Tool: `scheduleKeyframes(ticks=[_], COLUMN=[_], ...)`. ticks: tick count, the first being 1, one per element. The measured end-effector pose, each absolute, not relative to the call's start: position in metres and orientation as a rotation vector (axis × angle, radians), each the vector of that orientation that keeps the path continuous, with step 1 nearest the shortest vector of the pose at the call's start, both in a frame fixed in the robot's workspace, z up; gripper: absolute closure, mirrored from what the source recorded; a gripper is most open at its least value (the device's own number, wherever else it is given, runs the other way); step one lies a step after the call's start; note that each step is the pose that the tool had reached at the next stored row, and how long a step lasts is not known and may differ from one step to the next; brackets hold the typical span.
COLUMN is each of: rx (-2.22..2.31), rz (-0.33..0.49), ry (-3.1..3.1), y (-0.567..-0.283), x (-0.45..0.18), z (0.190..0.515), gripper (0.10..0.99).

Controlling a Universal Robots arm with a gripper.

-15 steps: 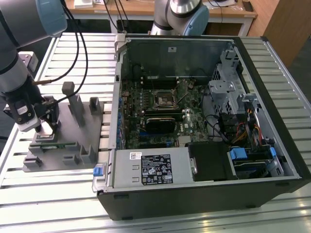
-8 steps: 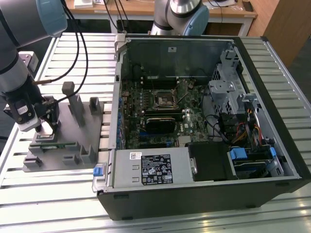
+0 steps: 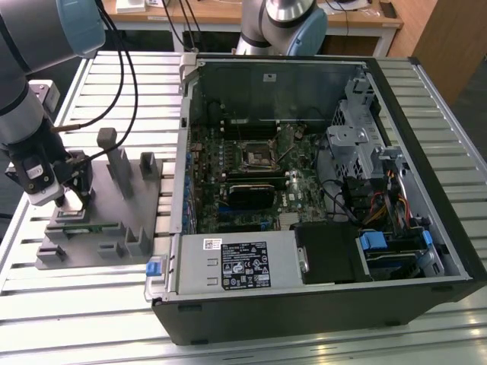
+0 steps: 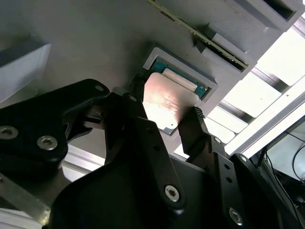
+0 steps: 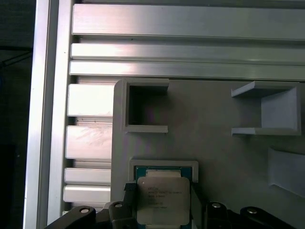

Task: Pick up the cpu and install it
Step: 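Pick up the cpu and move it towards the insertion slot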

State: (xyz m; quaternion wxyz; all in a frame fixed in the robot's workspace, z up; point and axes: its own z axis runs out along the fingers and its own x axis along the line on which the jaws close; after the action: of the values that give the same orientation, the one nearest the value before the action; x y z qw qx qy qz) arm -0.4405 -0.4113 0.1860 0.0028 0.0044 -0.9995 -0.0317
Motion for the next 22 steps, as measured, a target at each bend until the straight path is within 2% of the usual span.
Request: scheduleKeyframes(ticks=[4,6,22], rx=[0.014,0.014,0.017], rz=[-0.1,-0.1,-0.1], ry=[-3.134,-3.134,-3.142], y=[-0.4113,-0.4113,-0.4117], x=[-0.4405,-0.4405,-0.443], z=[0.1857,0.1857,0.1858], gripper=[0.537,0.416,0.416])
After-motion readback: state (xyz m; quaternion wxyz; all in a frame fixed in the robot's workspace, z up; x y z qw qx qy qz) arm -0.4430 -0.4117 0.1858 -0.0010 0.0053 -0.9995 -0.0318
